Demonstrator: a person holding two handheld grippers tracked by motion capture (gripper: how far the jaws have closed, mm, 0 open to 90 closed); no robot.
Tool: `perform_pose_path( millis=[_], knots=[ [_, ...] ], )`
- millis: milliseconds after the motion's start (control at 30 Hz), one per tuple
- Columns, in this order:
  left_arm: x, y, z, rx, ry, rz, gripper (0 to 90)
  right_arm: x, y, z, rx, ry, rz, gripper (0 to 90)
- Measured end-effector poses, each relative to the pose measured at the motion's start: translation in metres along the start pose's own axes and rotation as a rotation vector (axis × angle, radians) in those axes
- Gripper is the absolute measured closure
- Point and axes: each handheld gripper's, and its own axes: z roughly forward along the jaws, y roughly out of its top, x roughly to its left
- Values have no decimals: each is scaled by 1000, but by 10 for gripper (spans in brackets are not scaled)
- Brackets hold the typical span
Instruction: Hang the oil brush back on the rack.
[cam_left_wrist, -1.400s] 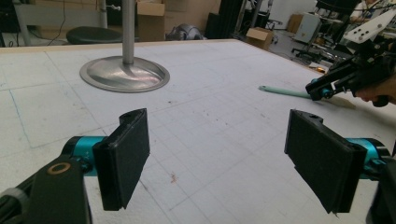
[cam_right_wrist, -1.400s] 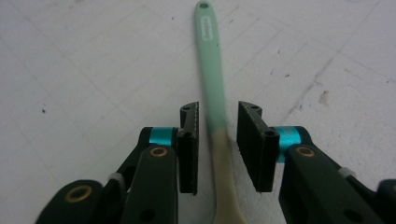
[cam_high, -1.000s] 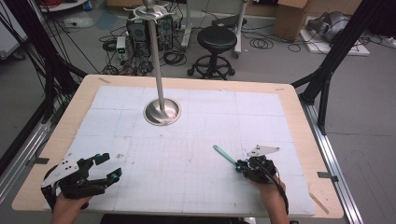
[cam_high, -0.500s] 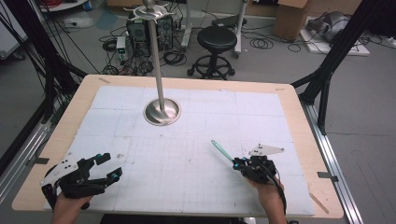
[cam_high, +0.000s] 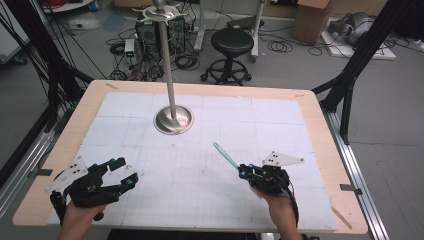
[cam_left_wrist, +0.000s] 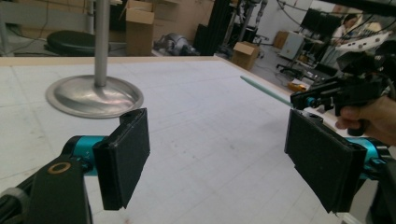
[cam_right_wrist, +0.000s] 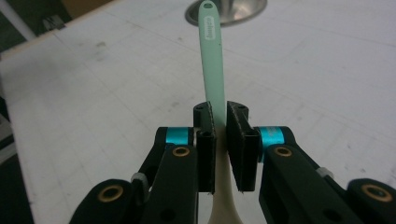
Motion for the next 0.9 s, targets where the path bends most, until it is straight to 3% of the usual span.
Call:
perform_pose_path(
  millis=[67,133,433,667,900],
  knots=[
    [-4,4,7,19,26,-3,214,5,3,1,-21,21,-5,826],
    [-8,9,14,35,23,0,224,10,5,4,-34,40,-6,826],
    [-22,25,44,27,-49,-65,292,39,20,15,-80,110,-75,826],
    [-35,31,67,53,-97,-100,297,60,35,15,-161,149,-109,826],
    [-43,33,80,44,-164,-151,291,74,43,17,-191,170,-142,826]
  ],
)
